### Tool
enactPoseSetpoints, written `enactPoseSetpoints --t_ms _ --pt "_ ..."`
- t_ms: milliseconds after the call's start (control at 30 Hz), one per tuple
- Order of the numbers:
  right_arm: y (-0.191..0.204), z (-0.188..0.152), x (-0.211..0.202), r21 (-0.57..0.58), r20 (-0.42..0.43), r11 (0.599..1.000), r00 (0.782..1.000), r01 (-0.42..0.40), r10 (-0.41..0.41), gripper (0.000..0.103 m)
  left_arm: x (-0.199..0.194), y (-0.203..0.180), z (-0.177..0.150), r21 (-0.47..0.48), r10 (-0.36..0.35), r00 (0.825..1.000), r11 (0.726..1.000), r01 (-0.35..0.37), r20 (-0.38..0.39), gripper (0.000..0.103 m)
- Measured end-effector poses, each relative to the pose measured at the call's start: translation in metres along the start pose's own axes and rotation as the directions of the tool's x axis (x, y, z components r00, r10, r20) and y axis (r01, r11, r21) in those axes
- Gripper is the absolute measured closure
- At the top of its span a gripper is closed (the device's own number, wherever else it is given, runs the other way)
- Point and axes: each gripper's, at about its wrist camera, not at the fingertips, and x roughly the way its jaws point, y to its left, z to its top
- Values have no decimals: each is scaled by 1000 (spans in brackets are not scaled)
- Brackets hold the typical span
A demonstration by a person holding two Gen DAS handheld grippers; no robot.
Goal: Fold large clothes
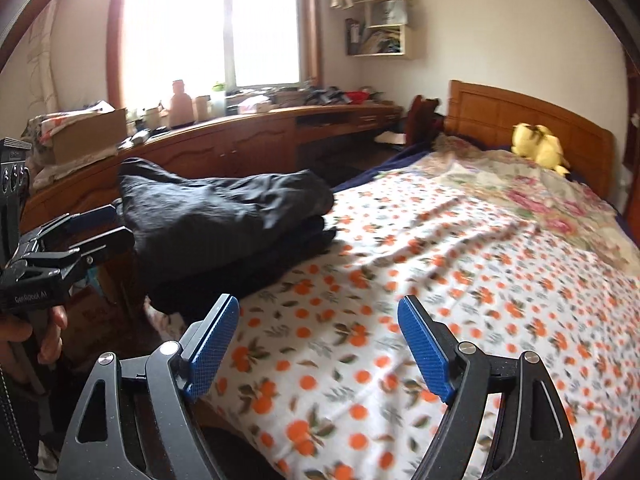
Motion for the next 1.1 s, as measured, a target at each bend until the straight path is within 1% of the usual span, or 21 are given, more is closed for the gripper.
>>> enactPoseSetpoints --t_ms 100,200,267,300,367,467,567,733,800,967,1100 --pt "-19 -16 -22 26 12 999 999 45 -46 20 4 -38 0 28 -41 999 999 41 -4 14" --pt "-40 -32 -46 75 23 994 997 75 -77 20 14 -77 -1 57 -74 997 996 75 -27 14" --pt "-50 -43 -62 96 24 989 994 109 -111 20 17 -99 -5 66 -88 996 994 91 -34 14" --pt "-54 -49 -71 100 27 987 991 129 -133 20 19 -114 -8 71 -110 993 991 112 -35 14" --pt "-60 -61 -90 115 34 977 982 181 -186 20 20 -136 -12 83 -143 989 986 146 -44 14" --pt "-65 -73 -122 147 54 961 968 235 -245 20 18 -164 -16 91 -167 985 981 171 -54 14" --pt "-61 -84 -157 188 82 942 951 279 -298 20 9 -192 -20 101 -198 979 974 202 -54 14" --pt "-52 -107 -201 257 110 905 920 339 -376 20 -10 -219 -22 115 -230 972 965 234 -51 14" --pt "-50 -116 -212 277 111 893 911 355 -397 20 -17 -226 -21 122 -230 972 965 234 -43 14" --pt "-42 -129 -222 304 97 874 901 379 -424 20 -26 -235 -21 123 -239 971 963 241 -30 14" --pt "-37 -129 -225 329 98 859 891 391 -443 20 -28 -238 -20 123 -238 971 963 240 -30 14"
